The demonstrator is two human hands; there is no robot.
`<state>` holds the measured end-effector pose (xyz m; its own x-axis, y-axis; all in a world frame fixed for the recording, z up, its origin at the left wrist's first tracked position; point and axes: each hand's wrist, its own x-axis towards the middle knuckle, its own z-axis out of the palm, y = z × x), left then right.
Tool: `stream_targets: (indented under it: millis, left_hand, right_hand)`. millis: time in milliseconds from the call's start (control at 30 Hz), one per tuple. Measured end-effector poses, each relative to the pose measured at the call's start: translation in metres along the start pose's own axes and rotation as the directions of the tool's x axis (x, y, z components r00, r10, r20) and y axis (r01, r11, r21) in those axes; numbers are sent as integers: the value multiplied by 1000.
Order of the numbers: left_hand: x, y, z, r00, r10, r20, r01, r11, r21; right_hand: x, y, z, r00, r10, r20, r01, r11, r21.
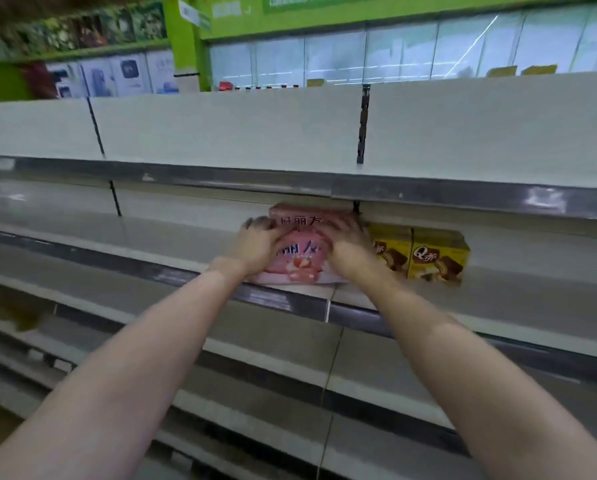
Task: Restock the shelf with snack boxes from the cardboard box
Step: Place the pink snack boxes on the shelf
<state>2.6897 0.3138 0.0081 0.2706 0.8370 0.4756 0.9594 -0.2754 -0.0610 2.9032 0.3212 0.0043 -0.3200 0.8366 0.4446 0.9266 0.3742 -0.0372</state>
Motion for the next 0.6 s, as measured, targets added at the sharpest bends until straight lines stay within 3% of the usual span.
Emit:
stream_targets:
  millis: [133, 467, 600]
  left_hand:
    - [1, -6, 25, 998, 64, 1, -63, 992, 113]
    - [50, -34, 69, 1000, -3, 22, 2, 998, 70]
    - [70, -44, 85, 999, 51, -18, -50, 998, 50]
  right_hand:
    - [8, 1, 27, 998, 18, 65, -12, 997, -82]
    - [37, -13, 58, 991, 115, -70, -128, 970, -207]
    - [49, -13, 67, 976, 155, -153, -187, 958, -218]
